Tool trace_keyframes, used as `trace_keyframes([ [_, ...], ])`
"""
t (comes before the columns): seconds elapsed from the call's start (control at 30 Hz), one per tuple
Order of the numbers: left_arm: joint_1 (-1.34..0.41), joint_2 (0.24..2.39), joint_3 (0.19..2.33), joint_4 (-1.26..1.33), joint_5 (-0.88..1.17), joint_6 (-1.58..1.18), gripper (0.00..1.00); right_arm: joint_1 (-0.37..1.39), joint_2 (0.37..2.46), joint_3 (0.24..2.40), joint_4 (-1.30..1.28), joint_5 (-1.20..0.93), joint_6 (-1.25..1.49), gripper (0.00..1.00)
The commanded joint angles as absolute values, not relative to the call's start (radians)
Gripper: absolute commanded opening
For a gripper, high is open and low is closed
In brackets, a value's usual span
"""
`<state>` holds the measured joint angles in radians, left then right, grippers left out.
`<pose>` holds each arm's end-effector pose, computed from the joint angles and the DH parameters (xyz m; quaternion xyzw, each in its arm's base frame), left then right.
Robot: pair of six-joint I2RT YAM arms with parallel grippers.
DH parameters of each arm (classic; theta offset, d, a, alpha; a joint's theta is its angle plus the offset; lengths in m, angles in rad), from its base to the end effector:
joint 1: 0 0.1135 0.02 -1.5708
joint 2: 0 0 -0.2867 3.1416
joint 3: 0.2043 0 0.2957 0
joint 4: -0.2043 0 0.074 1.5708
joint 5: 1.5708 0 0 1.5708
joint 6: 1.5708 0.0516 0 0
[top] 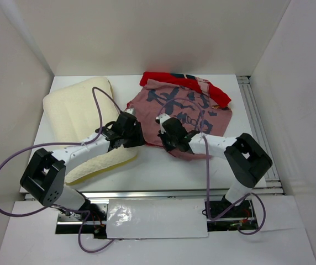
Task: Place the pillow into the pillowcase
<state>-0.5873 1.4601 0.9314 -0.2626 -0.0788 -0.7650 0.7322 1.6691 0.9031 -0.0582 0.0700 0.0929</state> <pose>0.2992 -0.1943 0.2150 -0.0969 0.9193 -0.2092 0.3189 0.2877 0.2538 0.1492 -0.2803 0.8874 0.1163 0.3470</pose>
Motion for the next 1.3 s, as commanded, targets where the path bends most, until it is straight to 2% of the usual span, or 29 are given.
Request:
trace_keyframes([
  [0.0, -0.598, 1.483, 0.963, -0.219, -0.069, -0.73, 0.59, 0.716, 1.597, 0.928, -0.015, -0.027, 0.11, 0.0],
  [0.1, -0.62, 1.494, 0.973, -0.219, -0.069, -0.721, 0.62, 0.707, 1.586, 0.954, -0.069, -0.118, 0.11, 0.0],
  [0.13, -0.629, 1.494, 0.983, -0.21, -0.069, -0.712, 0.62, 0.698, 1.577, 0.954, -0.086, -0.159, 0.1, 0.05],
  [0.17, -0.629, 1.494, 0.983, -0.21, -0.06, -0.712, 0.62, 0.698, 1.577, 0.965, -0.121, -0.17, 0.1, 0.05],
  [0.33, -0.657, 1.494, 0.983, -0.184, -0.051, -0.712, 0.63, 0.698, 1.586, 0.956, -0.17, -0.179, 0.091, 0.05],
  [0.53, -0.722, 1.494, 0.992, -0.175, -0.051, -0.703, 0.64, 0.719, 1.576, 0.904, -0.19, -0.193, 0.091, 0.14],
  [0.73, -0.775, 1.485, 0.992, -0.175, -0.061, -0.725, 0.64, 0.719, 1.555, 0.881, -0.181, -0.184, 0.101, 0.11],
  [0.9, -0.811, 1.485, 0.956, -0.175, -0.097, -0.765, 0.64, 0.71, 1.565, 0.881, -0.181, -0.193, 0.101, 0.25],
  [1.17, -0.83, 1.494, 0.946, -0.166, -0.106, -0.784, 0.64, 0.701, 1.595, 0.871, -0.181, -0.216, 0.092, 0.25],
  [1.27, -0.83, 1.494, 0.946, -0.186, -0.126, -0.793, 0.62, 0.701, 1.604, 0.871, -0.181, -0.19, 0.081, 0.3],
])
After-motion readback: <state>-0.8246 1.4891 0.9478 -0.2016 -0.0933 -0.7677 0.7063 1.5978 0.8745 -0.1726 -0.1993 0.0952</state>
